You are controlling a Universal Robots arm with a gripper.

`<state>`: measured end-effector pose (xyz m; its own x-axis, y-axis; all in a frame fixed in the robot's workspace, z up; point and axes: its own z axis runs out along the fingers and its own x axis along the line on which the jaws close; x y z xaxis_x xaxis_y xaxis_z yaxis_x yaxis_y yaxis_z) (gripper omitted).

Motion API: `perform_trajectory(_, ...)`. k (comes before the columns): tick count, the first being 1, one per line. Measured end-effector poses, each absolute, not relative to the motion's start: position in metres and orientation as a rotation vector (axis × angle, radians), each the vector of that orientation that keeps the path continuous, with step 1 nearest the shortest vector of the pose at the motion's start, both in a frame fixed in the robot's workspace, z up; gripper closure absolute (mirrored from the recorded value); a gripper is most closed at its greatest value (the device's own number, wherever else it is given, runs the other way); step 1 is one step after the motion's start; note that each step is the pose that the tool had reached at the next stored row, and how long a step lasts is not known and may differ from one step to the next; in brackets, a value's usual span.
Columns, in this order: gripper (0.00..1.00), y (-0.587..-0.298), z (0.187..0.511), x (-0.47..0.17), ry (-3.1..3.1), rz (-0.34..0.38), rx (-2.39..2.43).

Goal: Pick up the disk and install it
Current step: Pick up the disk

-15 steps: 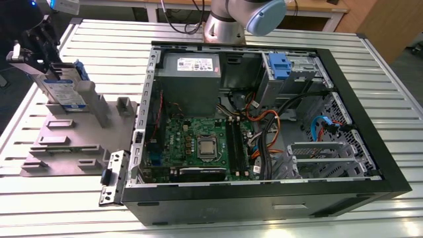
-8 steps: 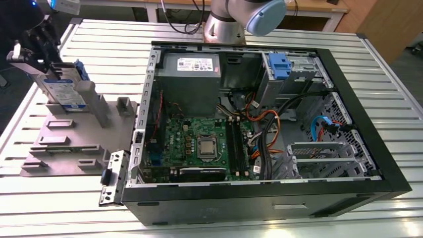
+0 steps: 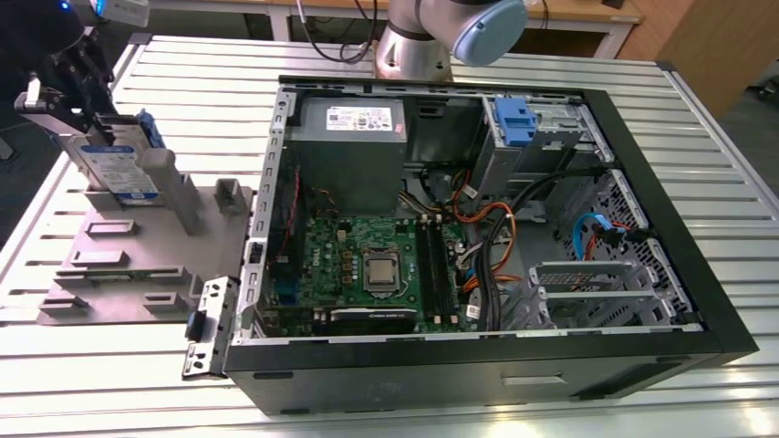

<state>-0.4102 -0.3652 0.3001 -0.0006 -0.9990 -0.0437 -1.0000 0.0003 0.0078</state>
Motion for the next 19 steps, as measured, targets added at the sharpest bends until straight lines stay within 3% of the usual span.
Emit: perform_trajectory(19, 0.58, -0.3648, 0.2999, -0.4101, 2.215, 0.036, -2.212)
